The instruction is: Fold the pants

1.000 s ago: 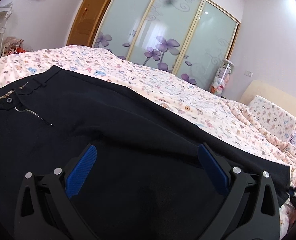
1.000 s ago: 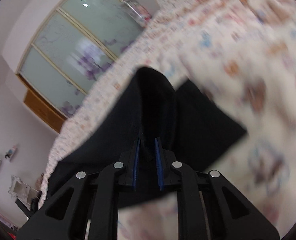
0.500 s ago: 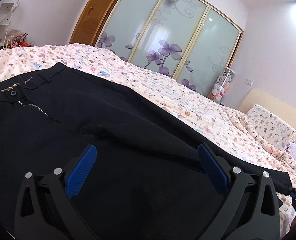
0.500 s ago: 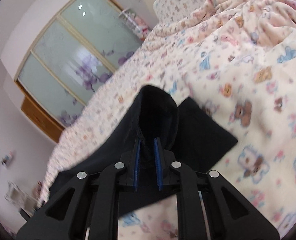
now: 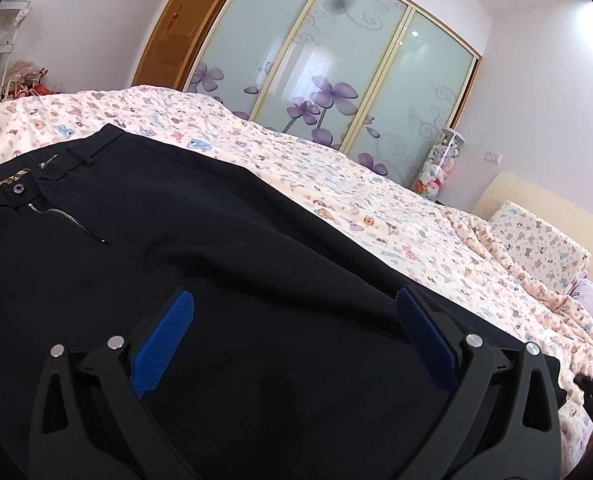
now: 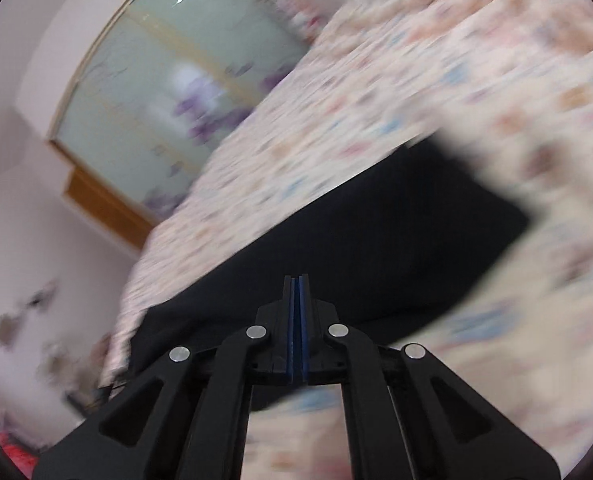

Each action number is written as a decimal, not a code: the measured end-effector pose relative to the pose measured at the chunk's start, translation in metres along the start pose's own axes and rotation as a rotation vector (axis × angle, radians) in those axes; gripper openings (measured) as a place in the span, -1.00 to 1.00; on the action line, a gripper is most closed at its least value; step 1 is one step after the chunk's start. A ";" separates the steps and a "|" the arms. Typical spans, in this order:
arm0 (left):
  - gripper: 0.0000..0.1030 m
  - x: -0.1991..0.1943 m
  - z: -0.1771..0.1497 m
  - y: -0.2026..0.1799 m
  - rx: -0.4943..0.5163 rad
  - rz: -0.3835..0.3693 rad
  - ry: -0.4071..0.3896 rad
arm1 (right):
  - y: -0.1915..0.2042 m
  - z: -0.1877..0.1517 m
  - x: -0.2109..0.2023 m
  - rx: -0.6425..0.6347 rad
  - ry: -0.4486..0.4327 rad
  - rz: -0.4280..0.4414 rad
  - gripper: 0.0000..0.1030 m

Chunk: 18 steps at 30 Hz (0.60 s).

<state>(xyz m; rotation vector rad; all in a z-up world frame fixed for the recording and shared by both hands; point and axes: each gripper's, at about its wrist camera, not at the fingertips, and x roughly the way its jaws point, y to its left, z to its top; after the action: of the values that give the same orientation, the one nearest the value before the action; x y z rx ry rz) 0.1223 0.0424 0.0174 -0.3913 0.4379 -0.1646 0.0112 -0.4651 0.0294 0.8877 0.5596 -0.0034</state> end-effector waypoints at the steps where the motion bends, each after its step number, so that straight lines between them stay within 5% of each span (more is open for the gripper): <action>1: 0.97 0.000 0.000 0.000 0.003 -0.001 -0.001 | 0.009 -0.003 0.017 0.035 0.054 0.058 -0.63; 2: 0.97 -0.001 0.000 0.000 0.007 -0.002 -0.006 | 0.014 -0.005 0.029 0.063 0.089 0.090 0.00; 3: 0.97 -0.002 0.000 -0.001 0.010 -0.004 -0.009 | 0.019 -0.010 0.041 0.086 0.116 0.112 0.25; 9: 0.97 -0.002 -0.001 0.001 0.004 -0.004 0.003 | 0.008 -0.025 0.090 0.291 0.147 0.064 -0.23; 18: 0.97 0.002 -0.002 0.003 -0.005 -0.005 0.022 | -0.033 -0.046 0.071 0.561 0.030 -0.030 -0.44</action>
<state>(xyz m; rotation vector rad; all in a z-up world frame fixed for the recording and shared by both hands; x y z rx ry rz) 0.1232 0.0444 0.0140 -0.3954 0.4586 -0.1728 0.0439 -0.4369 -0.0508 1.4256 0.6114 -0.1821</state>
